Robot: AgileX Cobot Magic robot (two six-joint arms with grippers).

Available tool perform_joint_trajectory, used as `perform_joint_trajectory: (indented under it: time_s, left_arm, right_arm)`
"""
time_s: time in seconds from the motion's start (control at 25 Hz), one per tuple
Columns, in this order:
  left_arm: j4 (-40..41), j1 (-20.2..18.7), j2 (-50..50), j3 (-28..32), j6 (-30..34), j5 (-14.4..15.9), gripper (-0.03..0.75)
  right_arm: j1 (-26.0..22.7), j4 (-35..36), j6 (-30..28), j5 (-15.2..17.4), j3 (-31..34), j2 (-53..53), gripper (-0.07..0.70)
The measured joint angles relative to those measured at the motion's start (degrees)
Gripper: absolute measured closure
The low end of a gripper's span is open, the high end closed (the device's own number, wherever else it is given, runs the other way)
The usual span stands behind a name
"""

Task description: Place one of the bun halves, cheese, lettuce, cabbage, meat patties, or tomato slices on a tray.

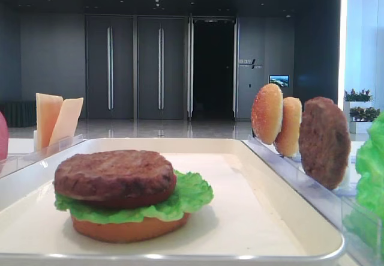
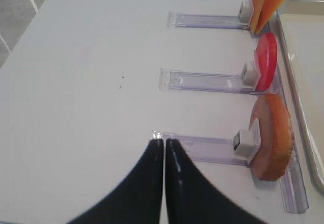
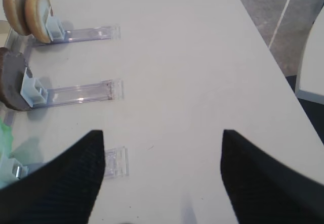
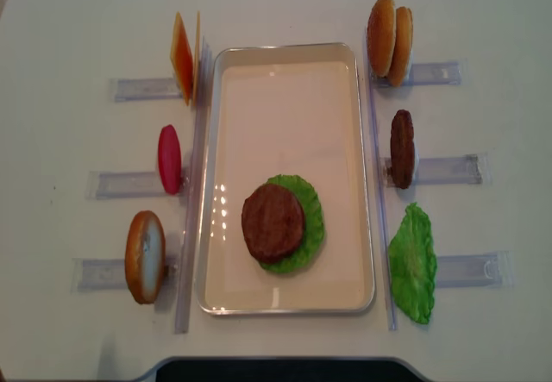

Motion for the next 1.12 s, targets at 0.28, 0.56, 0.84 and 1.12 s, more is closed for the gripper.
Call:
perform_joint_trajectory:
  time_s: [0.28,0.56,0.84,1.12]
  left_arm:
    - [0.0,0.0,0.0,0.0,0.0,0.0,0.716]
    - [0.0,0.0,0.0,0.0,0.0,0.0,0.716]
    - [0.0,0.0,0.0,0.0,0.0,0.0,0.716]
    - [0.0,0.0,0.0,0.0,0.0,0.0,0.716]
  right_arm:
    - [0.0,0.0,0.0,0.0,0.0,0.0,0.139]
    - [0.0,0.1,0.0,0.1,0.0,0.0,0.139]
    - [0.0,0.1,0.0,0.1,0.0,0.0,0.139]
    - [0.0,0.2,0.0,0.1,0.0,0.0,0.139]
